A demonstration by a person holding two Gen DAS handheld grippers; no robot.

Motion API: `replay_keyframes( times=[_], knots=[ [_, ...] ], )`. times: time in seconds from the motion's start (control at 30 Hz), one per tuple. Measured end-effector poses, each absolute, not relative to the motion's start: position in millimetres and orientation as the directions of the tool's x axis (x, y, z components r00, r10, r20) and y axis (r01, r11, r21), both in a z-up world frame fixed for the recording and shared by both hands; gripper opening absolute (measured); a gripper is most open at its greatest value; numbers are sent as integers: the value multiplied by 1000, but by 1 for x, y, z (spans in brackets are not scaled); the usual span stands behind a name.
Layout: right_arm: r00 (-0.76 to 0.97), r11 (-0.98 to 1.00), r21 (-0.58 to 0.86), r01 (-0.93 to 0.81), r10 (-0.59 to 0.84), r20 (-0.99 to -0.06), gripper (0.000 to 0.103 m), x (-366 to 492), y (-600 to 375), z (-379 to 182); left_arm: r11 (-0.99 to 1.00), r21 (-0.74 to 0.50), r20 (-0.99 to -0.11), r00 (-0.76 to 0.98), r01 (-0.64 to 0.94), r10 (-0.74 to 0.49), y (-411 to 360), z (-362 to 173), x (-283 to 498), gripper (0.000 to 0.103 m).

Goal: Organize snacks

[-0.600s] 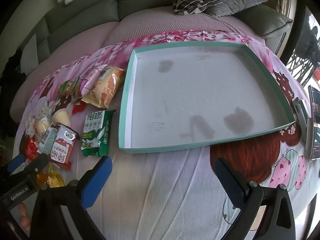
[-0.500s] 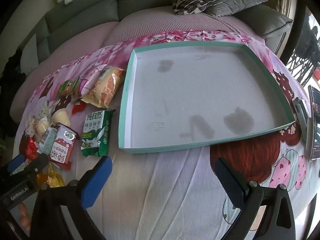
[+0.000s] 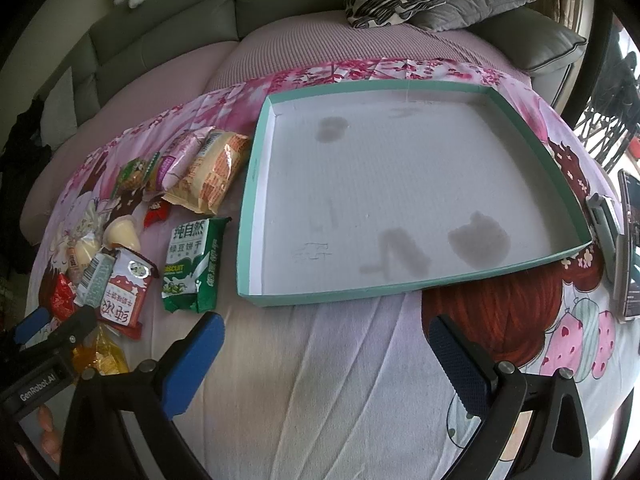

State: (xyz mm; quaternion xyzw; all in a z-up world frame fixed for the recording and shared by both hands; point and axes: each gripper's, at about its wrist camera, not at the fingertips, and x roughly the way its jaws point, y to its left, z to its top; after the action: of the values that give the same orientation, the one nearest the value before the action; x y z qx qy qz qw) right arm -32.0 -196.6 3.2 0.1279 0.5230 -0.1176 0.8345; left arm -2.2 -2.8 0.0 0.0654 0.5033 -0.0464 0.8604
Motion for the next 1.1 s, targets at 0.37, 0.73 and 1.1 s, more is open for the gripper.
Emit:
replay_keyframes(
  times=[0.37, 0.73, 1.1],
  knots=[
    [425, 940, 91, 329, -62, -903, 103, -31, -196, 3, 987, 72, -872, 490, 144, -8, -3, 0, -2, 103],
    [424, 940, 90, 328, -62, -904, 103, -32, -197, 2, 987, 77, -872, 490, 142, -3, -4, 0, -2, 103],
    [426, 941, 83, 327, -68, -902, 103, -32, -196, 4, 988, 63, -874, 486, 143, -14, -6, -1, -3, 103]
  ],
)
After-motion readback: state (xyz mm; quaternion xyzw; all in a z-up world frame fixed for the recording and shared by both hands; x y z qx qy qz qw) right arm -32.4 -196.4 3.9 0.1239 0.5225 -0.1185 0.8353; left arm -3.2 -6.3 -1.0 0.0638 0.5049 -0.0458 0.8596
